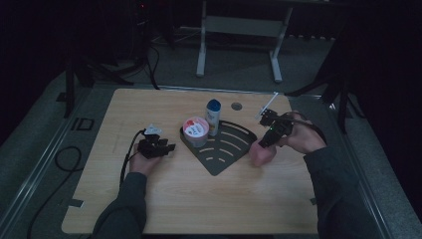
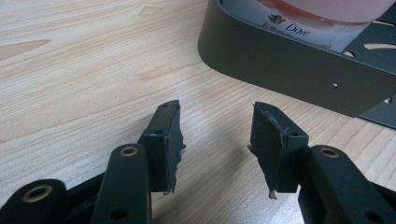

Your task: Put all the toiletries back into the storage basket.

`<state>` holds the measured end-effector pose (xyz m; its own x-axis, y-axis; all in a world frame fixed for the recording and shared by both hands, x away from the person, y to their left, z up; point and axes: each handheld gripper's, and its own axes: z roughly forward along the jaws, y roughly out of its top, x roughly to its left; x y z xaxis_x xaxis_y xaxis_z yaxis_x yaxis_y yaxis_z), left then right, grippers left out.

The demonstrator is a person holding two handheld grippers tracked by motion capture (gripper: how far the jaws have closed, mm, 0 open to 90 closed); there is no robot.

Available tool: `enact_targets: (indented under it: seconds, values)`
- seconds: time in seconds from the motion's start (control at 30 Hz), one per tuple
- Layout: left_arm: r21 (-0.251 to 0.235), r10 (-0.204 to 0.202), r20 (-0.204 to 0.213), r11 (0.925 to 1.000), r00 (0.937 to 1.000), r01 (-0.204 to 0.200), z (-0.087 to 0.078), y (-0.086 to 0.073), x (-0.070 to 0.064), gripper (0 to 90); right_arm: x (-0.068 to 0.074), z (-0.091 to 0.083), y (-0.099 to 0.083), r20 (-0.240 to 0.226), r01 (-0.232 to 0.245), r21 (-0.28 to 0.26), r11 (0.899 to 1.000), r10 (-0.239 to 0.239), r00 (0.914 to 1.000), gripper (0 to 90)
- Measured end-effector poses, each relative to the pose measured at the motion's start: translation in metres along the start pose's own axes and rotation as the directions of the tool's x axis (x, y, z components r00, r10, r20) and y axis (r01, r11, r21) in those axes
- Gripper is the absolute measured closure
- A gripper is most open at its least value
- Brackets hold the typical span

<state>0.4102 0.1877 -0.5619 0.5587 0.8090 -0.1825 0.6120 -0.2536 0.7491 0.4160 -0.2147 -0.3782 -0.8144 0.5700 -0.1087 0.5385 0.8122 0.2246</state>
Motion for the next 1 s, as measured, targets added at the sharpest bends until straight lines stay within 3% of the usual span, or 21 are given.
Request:
enact_targets:
  seconds: [1.0]
  values:
    - [0.000, 0.000, 0.001, 1.0000, 1.0000, 0.000, 0.000, 0.000, 0.000, 52.6, -0.003, -0.012, 0.027, -0.004, 0.016, -0.005, 1.000, -0.016, 0.9999, 47.0]
